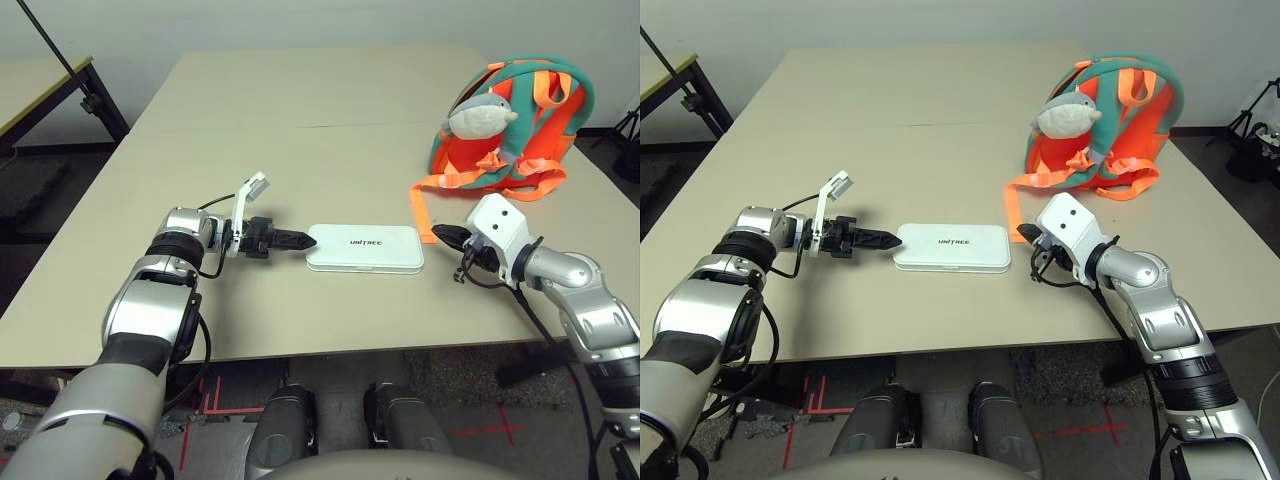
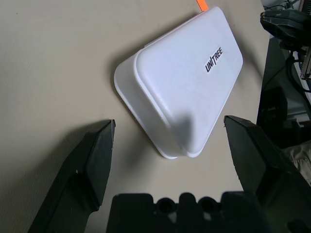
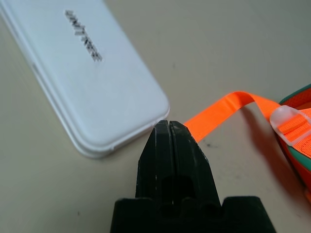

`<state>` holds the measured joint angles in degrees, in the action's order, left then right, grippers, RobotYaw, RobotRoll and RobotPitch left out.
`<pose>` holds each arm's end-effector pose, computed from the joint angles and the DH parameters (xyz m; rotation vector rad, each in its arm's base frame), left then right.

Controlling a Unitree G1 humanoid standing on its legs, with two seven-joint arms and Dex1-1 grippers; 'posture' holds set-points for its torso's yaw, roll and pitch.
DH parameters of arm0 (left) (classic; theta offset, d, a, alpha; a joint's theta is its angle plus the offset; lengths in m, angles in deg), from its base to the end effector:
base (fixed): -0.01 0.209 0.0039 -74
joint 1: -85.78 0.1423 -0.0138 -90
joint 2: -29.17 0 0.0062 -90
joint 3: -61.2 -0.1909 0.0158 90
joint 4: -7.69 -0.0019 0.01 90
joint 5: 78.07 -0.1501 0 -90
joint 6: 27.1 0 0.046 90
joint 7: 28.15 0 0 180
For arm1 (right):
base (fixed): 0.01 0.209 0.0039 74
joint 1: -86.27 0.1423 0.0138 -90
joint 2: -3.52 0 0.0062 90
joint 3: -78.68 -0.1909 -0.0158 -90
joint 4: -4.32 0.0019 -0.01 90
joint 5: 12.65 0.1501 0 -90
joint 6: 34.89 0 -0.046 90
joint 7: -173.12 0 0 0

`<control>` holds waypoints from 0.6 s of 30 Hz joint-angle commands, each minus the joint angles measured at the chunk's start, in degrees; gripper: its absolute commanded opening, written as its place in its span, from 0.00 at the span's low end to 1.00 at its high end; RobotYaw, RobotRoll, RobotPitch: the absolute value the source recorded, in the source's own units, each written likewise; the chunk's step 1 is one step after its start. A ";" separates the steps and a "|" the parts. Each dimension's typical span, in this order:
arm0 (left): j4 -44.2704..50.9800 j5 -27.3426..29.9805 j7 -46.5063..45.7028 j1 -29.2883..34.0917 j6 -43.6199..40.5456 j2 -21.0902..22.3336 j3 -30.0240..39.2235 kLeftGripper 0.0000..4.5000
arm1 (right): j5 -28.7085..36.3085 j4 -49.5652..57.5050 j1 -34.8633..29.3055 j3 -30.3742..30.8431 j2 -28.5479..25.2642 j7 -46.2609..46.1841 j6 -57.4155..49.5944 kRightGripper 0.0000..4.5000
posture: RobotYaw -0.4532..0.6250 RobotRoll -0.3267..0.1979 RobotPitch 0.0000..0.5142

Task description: Put the pencil case into the backpack and zip it.

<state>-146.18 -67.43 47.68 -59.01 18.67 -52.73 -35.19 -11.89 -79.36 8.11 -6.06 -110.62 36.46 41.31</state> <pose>0.3515 0.2311 0.0944 -0.4137 0.8911 -1.0232 0.2498 -0.2414 0.1276 -0.6835 0.2143 0.7547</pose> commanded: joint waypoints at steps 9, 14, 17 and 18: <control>0.48 -2.28 -1.25 1.48 -4.26 -0.16 -1.15 1.00 | -7.25 -4.84 1.82 6.36 -1.61 2.35 3.20 0.01 | 0.47 0.62 0.13; 1.13 -3.31 -1.92 1.00 -5.90 0.13 -2.29 1.00 | -10.66 -10.00 3.94 9.13 -1.65 2.62 6.21 0.01 | 0.48 0.62 0.15; 1.32 -3.26 -2.38 0.35 -7.22 0.08 -2.23 1.00 | -11.93 -12.65 5.42 10.10 -1.03 2.78 7.73 0.01 | 0.48 0.62 0.15; 1.54 -3.33 -1.91 0.29 -7.46 0.12 -2.53 1.00 | -12.15 -13.25 5.91 10.33 -0.77 2.76 8.13 0.01 | 0.48 0.62 0.15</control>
<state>-143.68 -68.69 46.97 -59.64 12.55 -52.57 -36.10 -23.33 -91.32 13.39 3.47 -111.85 38.70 48.48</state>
